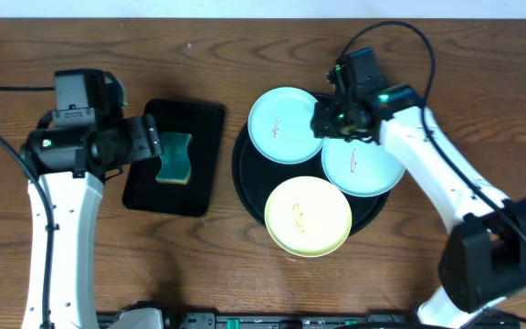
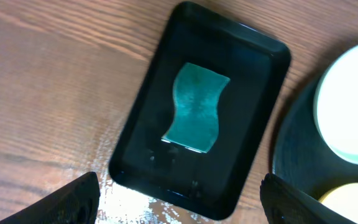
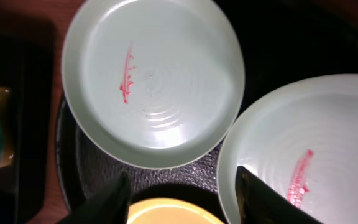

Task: Clean dirty plates on tray and stack at the side
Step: 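Move right gripper to the top mint plate and left gripper over sponge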

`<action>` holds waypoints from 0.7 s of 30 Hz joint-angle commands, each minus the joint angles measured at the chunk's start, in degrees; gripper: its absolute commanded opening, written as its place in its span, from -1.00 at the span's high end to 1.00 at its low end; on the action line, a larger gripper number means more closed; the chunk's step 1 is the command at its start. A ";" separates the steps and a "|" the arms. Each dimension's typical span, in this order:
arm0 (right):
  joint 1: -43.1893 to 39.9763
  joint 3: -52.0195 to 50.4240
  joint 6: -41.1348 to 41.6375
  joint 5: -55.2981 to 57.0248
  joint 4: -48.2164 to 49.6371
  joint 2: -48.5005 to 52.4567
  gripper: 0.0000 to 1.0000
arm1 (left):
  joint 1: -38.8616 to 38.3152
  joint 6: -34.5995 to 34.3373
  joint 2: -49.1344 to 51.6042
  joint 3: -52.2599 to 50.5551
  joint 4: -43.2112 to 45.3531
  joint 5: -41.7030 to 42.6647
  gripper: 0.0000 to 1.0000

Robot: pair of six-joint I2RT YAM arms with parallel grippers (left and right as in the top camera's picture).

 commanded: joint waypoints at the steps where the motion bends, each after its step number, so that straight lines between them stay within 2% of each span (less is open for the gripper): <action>1: 1.64 1.07 5.60 2.86 0.37 2.86 0.04 | 1.31 -2.16 0.31 1.20 -0.11 -1.11 -0.66; 6: 1.92 1.07 5.40 4.35 4.55 6.43 0.07 | 1.40 -2.16 0.33 1.20 -0.11 -1.11 -0.66; 8: 1.92 1.07 2.78 4.11 6.78 7.65 0.08 | 1.40 -2.16 0.33 1.20 -0.11 -1.11 -0.66; 12: 1.81 1.07 -9.70 -0.83 10.82 9.25 0.04 | 1.40 -2.16 0.33 1.20 -0.13 -1.11 -0.66; 16: 0.87 1.07 -25.05 -12.70 12.15 9.35 -0.20 | 1.40 -2.16 0.33 0.98 -0.09 -1.11 -0.66; 21: -1.70 1.07 -28.92 -20.98 11.96 9.35 -0.28 | 1.40 -2.16 0.37 -0.17 0.09 -1.09 -0.66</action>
